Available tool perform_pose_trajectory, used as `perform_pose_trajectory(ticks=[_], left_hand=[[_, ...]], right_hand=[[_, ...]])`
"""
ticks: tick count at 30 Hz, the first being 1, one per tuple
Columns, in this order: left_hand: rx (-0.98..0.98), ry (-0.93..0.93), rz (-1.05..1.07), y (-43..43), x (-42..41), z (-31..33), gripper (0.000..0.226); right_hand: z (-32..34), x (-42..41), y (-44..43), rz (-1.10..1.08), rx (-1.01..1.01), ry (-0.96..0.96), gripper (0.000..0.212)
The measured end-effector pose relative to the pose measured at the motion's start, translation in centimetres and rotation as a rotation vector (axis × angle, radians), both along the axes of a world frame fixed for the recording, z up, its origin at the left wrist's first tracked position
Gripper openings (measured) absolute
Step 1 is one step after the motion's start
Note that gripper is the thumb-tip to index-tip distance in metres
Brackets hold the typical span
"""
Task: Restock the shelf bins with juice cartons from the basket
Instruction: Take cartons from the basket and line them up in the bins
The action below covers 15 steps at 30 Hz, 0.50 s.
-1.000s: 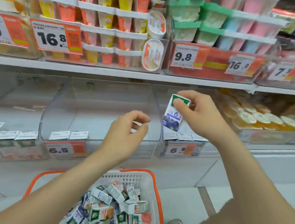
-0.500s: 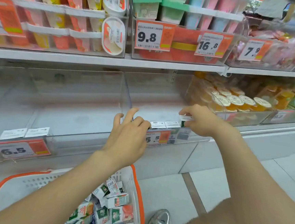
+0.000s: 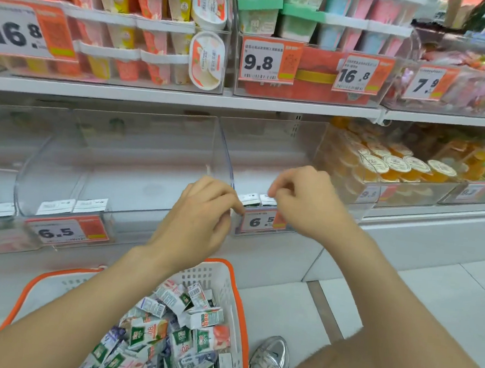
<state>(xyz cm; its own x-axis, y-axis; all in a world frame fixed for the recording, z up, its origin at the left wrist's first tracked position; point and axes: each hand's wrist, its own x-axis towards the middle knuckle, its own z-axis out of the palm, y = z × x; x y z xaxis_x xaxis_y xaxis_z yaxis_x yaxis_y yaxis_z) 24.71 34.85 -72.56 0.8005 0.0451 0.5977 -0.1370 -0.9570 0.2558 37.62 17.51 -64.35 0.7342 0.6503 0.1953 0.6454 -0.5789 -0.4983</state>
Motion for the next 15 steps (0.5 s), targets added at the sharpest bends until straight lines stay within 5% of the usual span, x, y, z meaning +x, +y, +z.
perform_pose_trajectory(ticks=[7, 15], left_hand=[[-0.096, 0.359, 0.049, 2.5, -7.4, -3.0, 0.02], [-0.132, 0.846, 0.164, 5.5, -13.4, -12.2, 0.028]], right_hand=[[-6.0, -8.2, 4.6, 0.452, -0.521, 0.03, 0.021], [-14.8, -11.3, 7.8, 0.619, -0.942, 0.056, 0.033]])
